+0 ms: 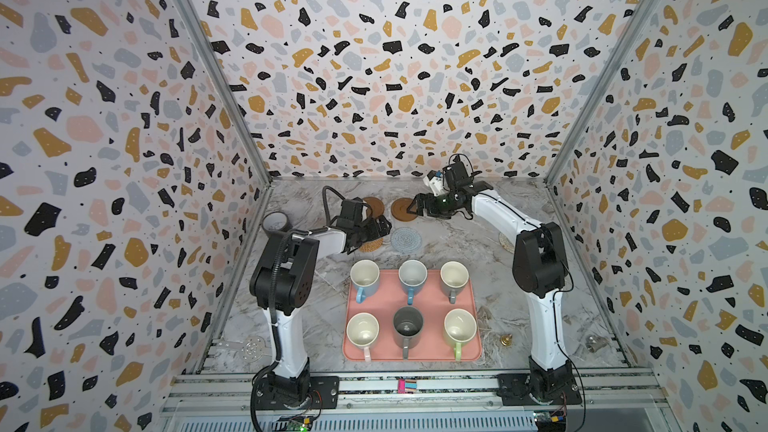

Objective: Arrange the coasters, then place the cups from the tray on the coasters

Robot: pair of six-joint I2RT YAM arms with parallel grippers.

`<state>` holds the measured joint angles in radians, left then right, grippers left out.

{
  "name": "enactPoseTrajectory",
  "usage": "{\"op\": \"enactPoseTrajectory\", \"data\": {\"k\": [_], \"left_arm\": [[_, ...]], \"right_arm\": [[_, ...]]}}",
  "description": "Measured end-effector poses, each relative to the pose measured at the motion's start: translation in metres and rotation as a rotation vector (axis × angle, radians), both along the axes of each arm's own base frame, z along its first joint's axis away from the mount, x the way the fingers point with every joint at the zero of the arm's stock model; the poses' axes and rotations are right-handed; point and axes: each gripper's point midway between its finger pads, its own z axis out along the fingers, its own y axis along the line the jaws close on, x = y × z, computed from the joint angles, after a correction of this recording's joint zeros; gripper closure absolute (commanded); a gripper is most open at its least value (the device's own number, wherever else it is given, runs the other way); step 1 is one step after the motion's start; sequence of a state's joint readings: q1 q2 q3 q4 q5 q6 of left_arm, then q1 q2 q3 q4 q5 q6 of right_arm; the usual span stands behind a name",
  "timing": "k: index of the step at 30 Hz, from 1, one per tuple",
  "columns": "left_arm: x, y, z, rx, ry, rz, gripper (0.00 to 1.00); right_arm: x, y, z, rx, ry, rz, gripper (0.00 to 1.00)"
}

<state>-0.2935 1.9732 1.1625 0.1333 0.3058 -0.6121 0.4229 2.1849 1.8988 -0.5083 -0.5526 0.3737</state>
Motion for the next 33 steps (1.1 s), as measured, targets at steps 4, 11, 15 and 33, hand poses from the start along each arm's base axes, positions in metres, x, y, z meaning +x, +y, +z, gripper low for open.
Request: {"op": "enactPoseTrajectory", "data": {"k": [4,11,15,33], "left_arm": [[0.001,-0.001,-0.001,0.005,0.003,-0.006,0.0],[0.0,-0.002,-0.001,0.013,0.004,-0.014,0.0],[0.0,-0.002,0.0,0.019,0.007,-0.019,0.0],[0.005,0.002,0.065,0.026,-0.12,-0.013,0.0]], "right_arm": [[0.0,0.0,0.0,-0.001,0.001,0.0,0.01],[-0.002,-0.002,0.001,-0.005,0.0,-0.004,0.01],[-0.003,-0.003,0.007,-0.004,-0.014,-0.007,0.01],[0.004,-0.072,0.01,-0.038,-0.044,-0.156,0.01]]}}
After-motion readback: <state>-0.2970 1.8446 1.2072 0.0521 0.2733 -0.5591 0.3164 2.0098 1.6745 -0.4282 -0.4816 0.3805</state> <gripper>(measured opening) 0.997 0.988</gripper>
